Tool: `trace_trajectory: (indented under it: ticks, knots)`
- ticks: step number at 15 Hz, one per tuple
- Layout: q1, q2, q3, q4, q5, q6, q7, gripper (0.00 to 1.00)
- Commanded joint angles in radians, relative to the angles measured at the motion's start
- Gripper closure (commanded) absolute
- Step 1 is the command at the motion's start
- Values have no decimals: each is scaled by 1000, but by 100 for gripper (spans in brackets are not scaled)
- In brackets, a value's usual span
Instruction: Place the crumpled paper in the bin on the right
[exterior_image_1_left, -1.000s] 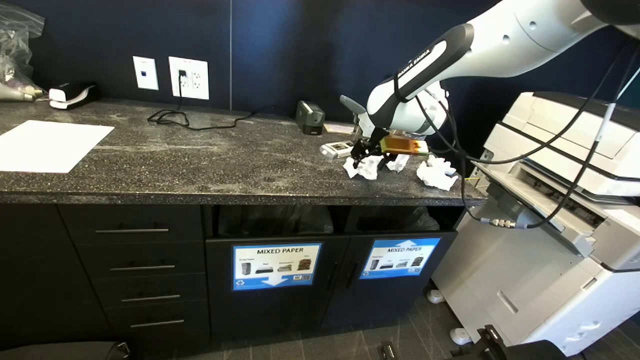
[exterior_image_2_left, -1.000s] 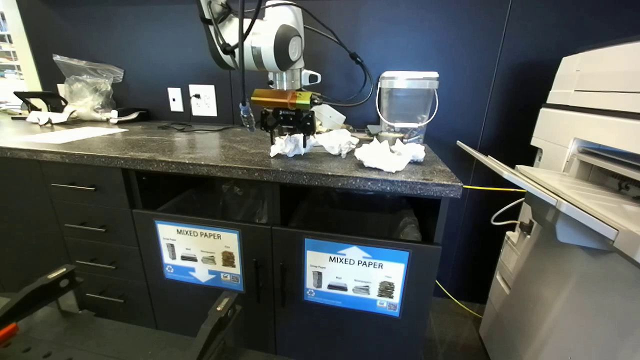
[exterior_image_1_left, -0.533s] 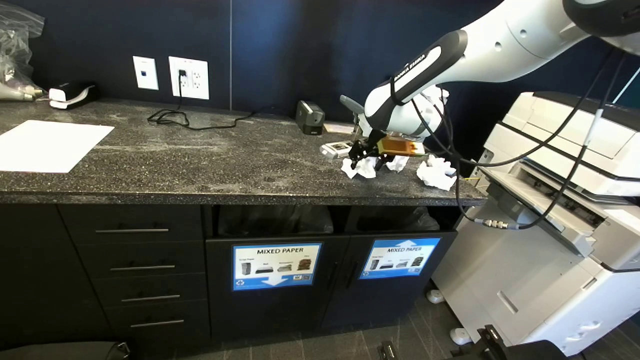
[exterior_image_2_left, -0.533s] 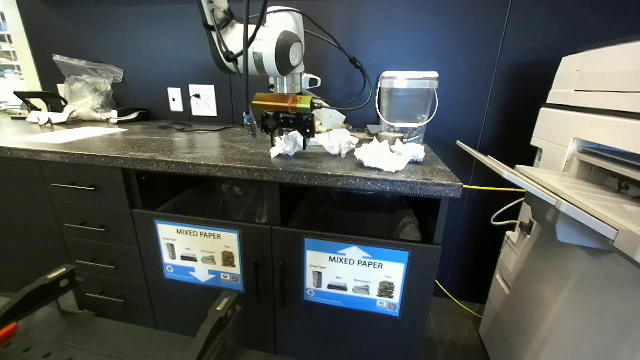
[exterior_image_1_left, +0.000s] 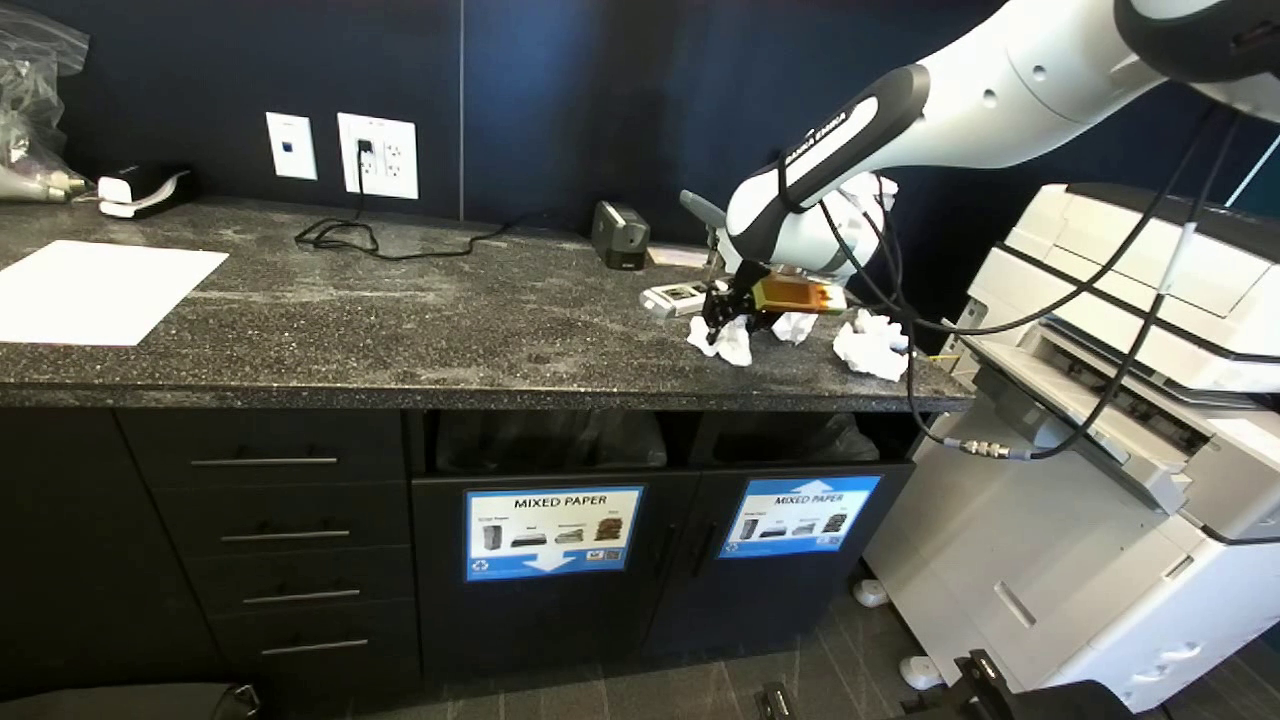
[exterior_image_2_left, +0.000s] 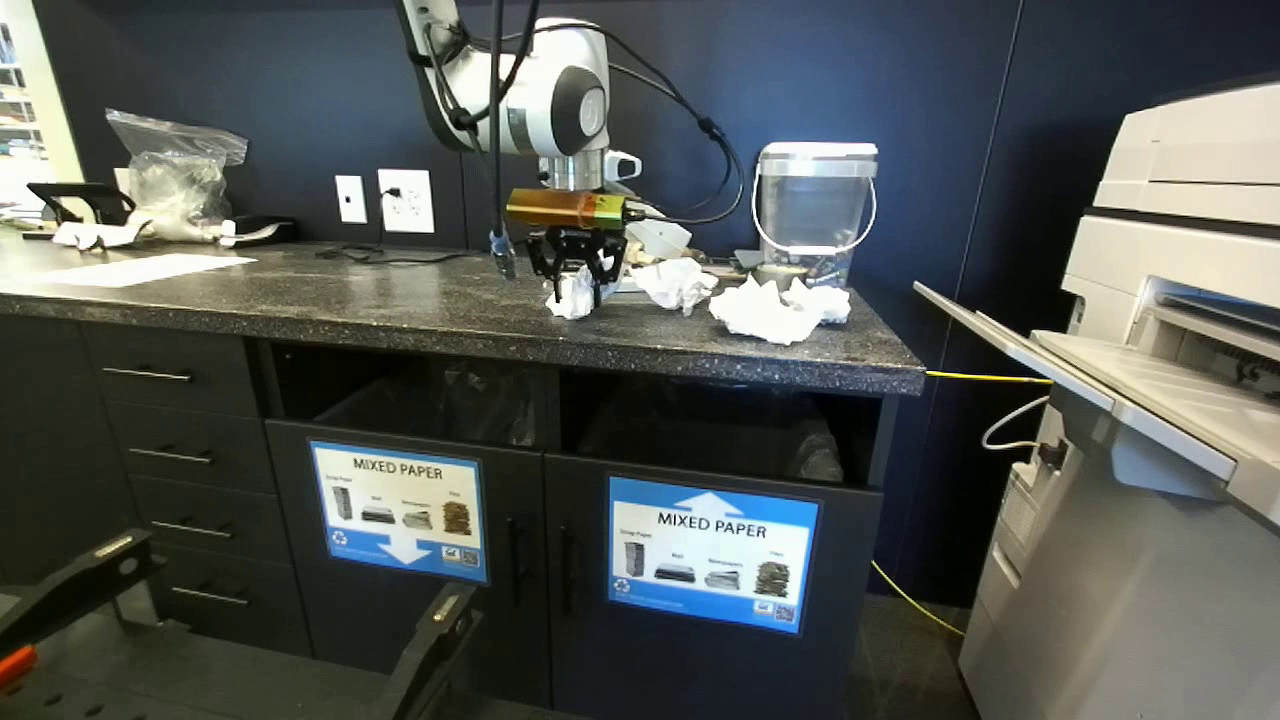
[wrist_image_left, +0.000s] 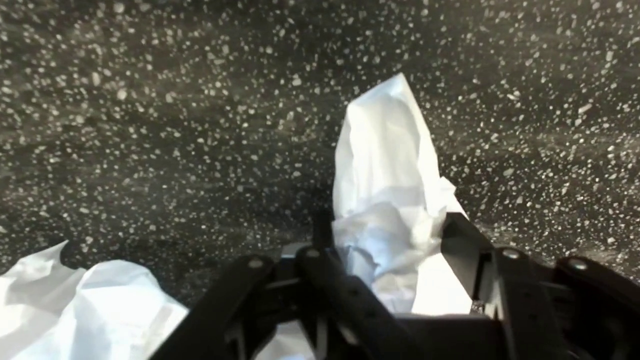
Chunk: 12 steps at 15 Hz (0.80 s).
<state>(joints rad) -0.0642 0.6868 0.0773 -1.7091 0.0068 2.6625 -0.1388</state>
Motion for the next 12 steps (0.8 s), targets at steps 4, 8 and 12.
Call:
trace_trajectory:
  ticks: [4, 8, 12]
  knots:
    - [0, 20, 7, 44, 3, -52, -34, 94]
    - [7, 17, 9, 55, -2, -120, -52, 97]
    - [22, -4, 3, 41, -19, -217, -79, 98]
